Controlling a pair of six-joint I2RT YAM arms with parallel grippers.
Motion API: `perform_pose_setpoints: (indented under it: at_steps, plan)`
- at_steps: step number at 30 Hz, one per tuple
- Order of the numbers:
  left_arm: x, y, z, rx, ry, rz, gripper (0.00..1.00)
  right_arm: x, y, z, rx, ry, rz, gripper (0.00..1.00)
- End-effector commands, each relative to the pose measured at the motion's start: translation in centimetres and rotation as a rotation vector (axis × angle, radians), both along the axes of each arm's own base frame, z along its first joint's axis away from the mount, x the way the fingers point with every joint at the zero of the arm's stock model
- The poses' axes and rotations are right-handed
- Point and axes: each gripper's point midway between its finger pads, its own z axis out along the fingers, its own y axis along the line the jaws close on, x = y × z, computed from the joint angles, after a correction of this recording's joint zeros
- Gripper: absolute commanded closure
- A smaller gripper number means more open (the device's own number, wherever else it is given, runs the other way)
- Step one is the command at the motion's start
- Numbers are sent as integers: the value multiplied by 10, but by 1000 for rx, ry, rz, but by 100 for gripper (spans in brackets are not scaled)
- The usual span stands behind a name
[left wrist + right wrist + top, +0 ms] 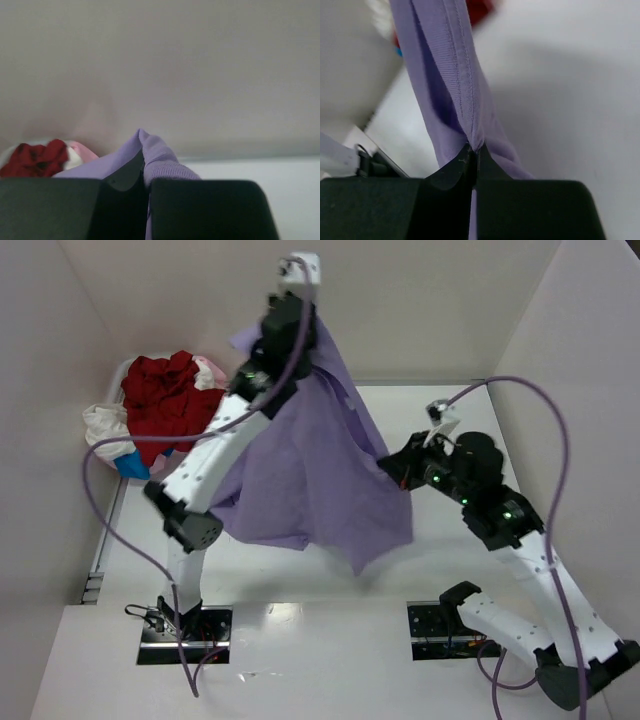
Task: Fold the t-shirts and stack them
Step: Flatten out the tshirt
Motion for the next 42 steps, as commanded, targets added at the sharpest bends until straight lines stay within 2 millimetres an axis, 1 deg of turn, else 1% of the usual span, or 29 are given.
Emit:
perform_pose_setpoints:
  at_steps: [1,4,6,9,12,13,14,15,16,17,18,19,20,21,23,27,28,29,30,32,33,34,35,36,37,38,39,40,42]
  plan:
    - [50,-64,-91,-12,149,-154,100,-8,-25,-93,-101,317,-156,100]
    - [67,-109,-120,-29,179,-317,100,-19,-37,-114,-150,411,-203,99]
    - [72,-134,-138,-36,204,-415,100,-19,-34,-111,-145,413,-189,62]
    - [70,-149,-142,-32,209,-490,98,-11,-32,-99,-147,371,-184,32]
    - [67,-151,-140,-20,207,-514,98,-1,-30,-81,-127,308,-189,19]
    - [71,-147,-144,-18,216,-504,98,0,-29,-74,-123,282,-185,7]
    - [70,-149,-144,-6,215,-521,95,3,-28,-74,-123,282,-185,0]
    - [67,-149,-141,11,213,-537,60,6,-29,-66,-119,252,-190,0]
    - [63,-156,-141,24,213,-581,19,9,-28,-67,-129,248,-187,0]
    - [63,-155,-143,28,223,-581,3,13,-27,-62,-120,227,-196,0]
    - [61,-155,-150,18,252,-580,0,14,-27,-60,-122,214,-194,0]
    - [60,-150,-145,17,251,-557,0,16,-27,-59,-130,208,-191,0]
    - [57,-144,-128,-3,229,-542,0,18,-26,-56,-122,195,-191,0]
    - [57,-140,-138,12,270,-520,0,21,-25,-56,-122,195,-191,0]
    - [58,-125,-142,22,292,-445,0,23,-24,-52,-117,170,-188,0]
    - [41,-83,-139,-45,369,-326,0,35,-19,-53,-128,154,-184,0]
    - [40,-74,-159,-41,428,-297,0,40,-18,-48,-122,140,-193,0]
    - [35,-70,-169,-67,463,-277,0,43,-17,-50,-132,136,-190,0]
    - [27,-51,-159,-93,456,-239,0,49,-14,-56,-141,150,-190,0]
    - [20,-28,-177,-144,500,-191,0,60,-9,-57,-145,135,-187,0]
    - [7,-15,-197,-160,529,-194,0,68,-11,-55,-147,124,-217,0]
    - [5,6,-208,-191,541,-171,0,77,-9,-58,-162,126,-223,0]
    - [-1,17,-219,-220,554,-180,0,84,-8,-56,-159,115,-236,0]
    - [-12,30,-201,-288,494,-206,0,92,-9,-56,-165,113,-261,0]
    - [-22,38,-241,-300,583,-217,0,101,-6,-62,-180,130,-269,0]
    - [-24,60,-250,-327,599,-185,0,107,-4,-62,-189,123,-266,0]
    - [-30,69,-248,-345,595,-180,0,114,-3,-63,-201,112,-272,0]
    - [-34,79,-257,-354,618,-153,0,120,0,-60,-200,111,-273,0]
    - [-44,94,-279,-356,684,-108,0,135,7,-70,-230,117,-266,0]
